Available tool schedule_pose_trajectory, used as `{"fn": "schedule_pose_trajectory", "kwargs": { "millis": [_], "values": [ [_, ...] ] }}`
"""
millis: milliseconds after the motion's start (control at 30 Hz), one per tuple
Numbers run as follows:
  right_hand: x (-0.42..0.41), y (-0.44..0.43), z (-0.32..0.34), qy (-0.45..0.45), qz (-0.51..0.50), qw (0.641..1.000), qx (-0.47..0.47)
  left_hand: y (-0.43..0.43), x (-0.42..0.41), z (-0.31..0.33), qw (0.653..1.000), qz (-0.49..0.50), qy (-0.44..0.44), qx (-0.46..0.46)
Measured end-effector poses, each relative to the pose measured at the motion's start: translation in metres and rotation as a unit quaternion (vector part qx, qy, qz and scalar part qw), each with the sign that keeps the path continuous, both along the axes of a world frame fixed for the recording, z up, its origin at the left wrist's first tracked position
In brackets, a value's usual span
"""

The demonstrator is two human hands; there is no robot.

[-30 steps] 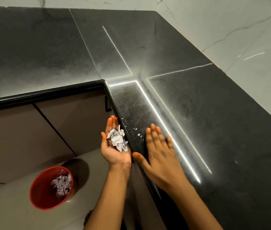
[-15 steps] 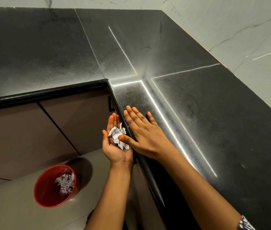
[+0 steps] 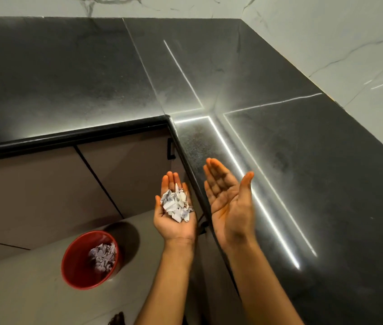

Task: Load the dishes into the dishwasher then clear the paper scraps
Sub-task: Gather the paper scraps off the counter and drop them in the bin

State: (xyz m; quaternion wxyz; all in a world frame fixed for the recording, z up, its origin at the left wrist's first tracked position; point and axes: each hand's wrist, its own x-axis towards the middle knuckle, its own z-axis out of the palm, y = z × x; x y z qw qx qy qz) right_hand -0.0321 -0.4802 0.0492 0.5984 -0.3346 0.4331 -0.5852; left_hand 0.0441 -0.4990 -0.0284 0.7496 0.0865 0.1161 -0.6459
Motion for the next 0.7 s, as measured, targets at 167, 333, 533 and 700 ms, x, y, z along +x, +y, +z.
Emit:
{"fn": "schedule_pose_trajectory", "kwargs": {
  "millis": [167,333,533,700],
  "values": [
    [0.062,0.013,-0.036,0.012,0.020,1.000,0.012,0.012,0.057,-0.017,0.999,0.007,0.042,-0.010],
    [0.138,-0.002,-0.125,-0.126,-0.001,0.977,0.172,0.026,0.145,-0.059,0.994,0.051,-0.018,0.100],
    [0.247,-0.005,-0.292,-0.218,0.028,0.905,0.365,0.048,0.262,-0.197,0.955,0.069,-0.083,0.277],
    [0.313,0.016,-0.427,-0.155,0.041,0.879,0.450,0.063,0.321,-0.338,0.905,-0.013,-0.124,0.407]
  ]
}}
